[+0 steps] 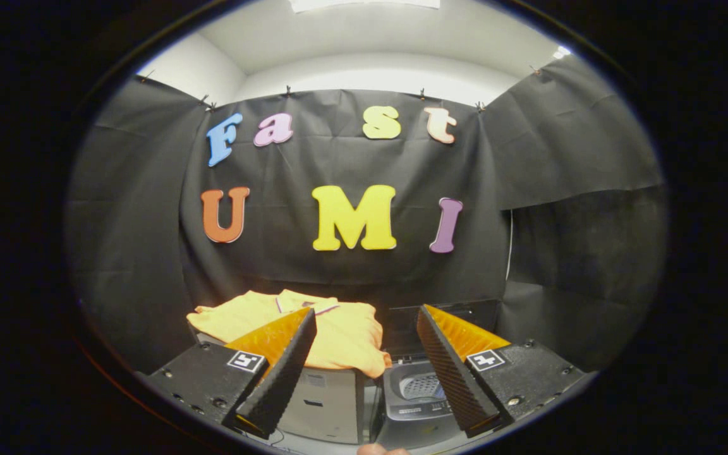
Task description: Put the clothes into the washing machine and then close the washing machine lid.
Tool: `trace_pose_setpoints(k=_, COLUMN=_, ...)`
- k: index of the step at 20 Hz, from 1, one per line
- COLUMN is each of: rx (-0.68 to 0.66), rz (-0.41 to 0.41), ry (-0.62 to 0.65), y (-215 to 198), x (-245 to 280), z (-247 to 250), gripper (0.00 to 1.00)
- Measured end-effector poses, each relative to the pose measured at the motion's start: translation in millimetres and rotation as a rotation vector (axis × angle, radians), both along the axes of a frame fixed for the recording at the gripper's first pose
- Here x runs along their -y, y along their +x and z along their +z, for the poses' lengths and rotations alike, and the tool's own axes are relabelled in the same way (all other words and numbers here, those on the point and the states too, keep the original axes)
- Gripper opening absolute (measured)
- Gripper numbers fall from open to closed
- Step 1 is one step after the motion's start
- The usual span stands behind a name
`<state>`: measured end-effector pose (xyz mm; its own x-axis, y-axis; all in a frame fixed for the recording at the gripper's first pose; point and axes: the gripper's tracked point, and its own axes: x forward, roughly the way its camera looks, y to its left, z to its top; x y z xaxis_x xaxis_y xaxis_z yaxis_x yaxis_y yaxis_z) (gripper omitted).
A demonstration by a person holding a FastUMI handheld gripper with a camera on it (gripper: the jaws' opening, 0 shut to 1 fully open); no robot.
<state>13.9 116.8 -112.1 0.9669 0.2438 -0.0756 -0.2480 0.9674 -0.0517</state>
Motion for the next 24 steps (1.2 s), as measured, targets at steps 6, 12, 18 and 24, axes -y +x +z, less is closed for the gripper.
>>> trace_pose_setpoints(k=6, rx=-0.024, rz=0.081, ry=-0.008, y=20.3, x=-48.2, z=-4.1, gripper=1.00)
trace_pose_setpoints(k=12, rx=-0.093, rz=0.196, ry=0.004, y=71.0, x=-98.5, z=-7.7, gripper=1.00)
trace_pose_setpoints(k=18, rx=-0.250, rz=0.316, ry=0.009, y=140.7, x=-155.3, z=-29.3, gripper=1.00)
trace_pose_setpoints(k=24, rx=-0.464, rz=0.393, ry=-0.050, y=183.6, x=-208.0, z=-50.7, gripper=1.00)
